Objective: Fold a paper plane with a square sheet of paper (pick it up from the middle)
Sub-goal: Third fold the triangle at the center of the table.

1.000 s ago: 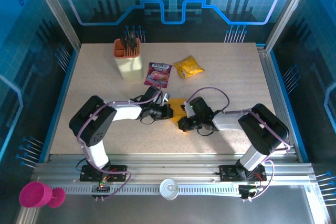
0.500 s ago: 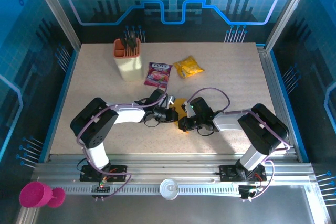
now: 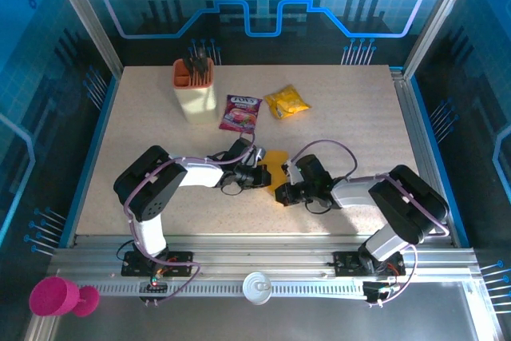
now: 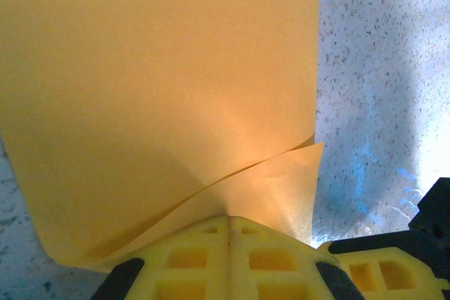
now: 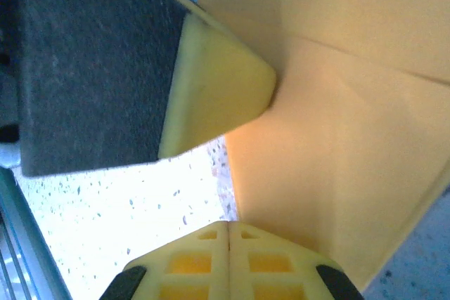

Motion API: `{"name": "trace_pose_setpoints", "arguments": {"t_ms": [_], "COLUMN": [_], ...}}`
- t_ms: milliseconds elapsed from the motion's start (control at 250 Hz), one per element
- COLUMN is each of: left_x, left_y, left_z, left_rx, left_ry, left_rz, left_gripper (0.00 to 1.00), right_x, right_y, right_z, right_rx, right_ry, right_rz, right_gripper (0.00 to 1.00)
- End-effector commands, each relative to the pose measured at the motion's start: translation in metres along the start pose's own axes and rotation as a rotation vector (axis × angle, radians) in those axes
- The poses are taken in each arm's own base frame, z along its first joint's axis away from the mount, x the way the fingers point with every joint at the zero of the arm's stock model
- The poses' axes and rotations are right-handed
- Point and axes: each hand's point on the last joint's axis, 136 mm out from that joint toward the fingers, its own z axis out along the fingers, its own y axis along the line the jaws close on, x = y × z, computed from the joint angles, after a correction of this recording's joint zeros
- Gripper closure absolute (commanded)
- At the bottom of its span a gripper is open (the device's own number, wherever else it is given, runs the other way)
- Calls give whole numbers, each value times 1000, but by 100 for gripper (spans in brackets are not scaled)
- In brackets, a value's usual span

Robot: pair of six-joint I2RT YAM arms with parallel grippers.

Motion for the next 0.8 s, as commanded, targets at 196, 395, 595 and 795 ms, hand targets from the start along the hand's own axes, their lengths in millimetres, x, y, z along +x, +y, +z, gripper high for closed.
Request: {"name": "trace_pose_setpoints", "arguments": {"t_ms": [196,395,595,795], "left_x": [17,15,12,9], "left_y": [60,60,61,66], "left_z": [8,7,6,5], "left_rx": [-197,-199,-206,-220], "left_ry": [18,16,11,10], "left_rz": [-86,-91,-107,-128], "left_gripper": [100,100,100,100], "right_x": [70,95,119,134], "right_y": [-23,-30,-46,-54], "right_z": [-8,-10,-15,-19], "right_rx": [69,131,207,235], "right_ry": [183,249,310,342], "right_rz": [123,155,226,272], "right_gripper": [100,100,100,100]}}
